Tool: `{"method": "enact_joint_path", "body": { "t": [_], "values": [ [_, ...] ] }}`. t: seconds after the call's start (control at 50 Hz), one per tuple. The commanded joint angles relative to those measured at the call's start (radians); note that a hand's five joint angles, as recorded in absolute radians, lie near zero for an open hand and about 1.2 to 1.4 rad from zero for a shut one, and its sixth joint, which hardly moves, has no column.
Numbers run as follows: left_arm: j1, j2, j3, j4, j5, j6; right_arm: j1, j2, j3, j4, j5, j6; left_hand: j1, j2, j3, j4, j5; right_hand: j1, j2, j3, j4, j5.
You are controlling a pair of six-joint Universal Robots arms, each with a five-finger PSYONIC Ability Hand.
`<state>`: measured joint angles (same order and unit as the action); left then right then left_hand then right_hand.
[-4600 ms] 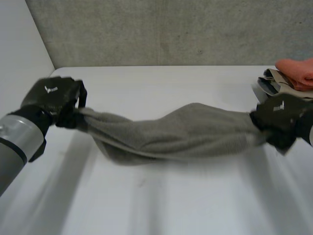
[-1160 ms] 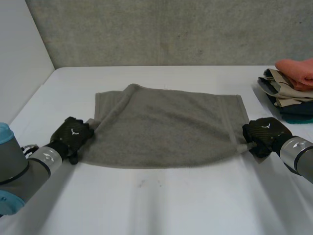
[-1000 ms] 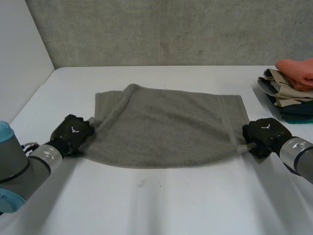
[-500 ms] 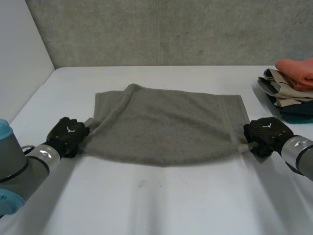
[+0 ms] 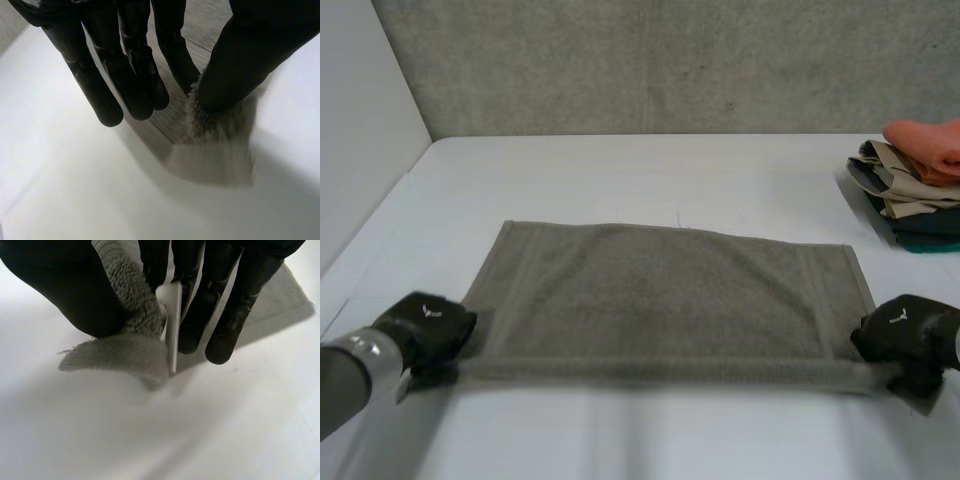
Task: Fold the laundry.
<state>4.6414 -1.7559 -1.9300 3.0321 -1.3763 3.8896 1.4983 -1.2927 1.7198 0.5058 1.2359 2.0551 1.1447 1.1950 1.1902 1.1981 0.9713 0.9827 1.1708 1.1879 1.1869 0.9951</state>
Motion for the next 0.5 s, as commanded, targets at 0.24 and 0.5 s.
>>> {"method": "enact_joint_path", "body": {
  "t": [0.24,0.5],
  "values": [
    [-0.239,-0.505,0.609,0.448,-0.222,-0.093,0.187,0.406,-0.491,-0.364,0.261,0.186,0.252,0.201,0.206,0.198,0.25,0.414,0.225,0.208,0.209,0.227],
    [-0.263,-0.766,0.879,0.527,-0.162,-0.033,0.238,0.589,-0.692,-0.584,0.327,0.183,-0.804,-0.854,-0.85,-0.857,-0.805,-0.808,-0.996,-1.013,-1.012,-0.995]
  ]
}}
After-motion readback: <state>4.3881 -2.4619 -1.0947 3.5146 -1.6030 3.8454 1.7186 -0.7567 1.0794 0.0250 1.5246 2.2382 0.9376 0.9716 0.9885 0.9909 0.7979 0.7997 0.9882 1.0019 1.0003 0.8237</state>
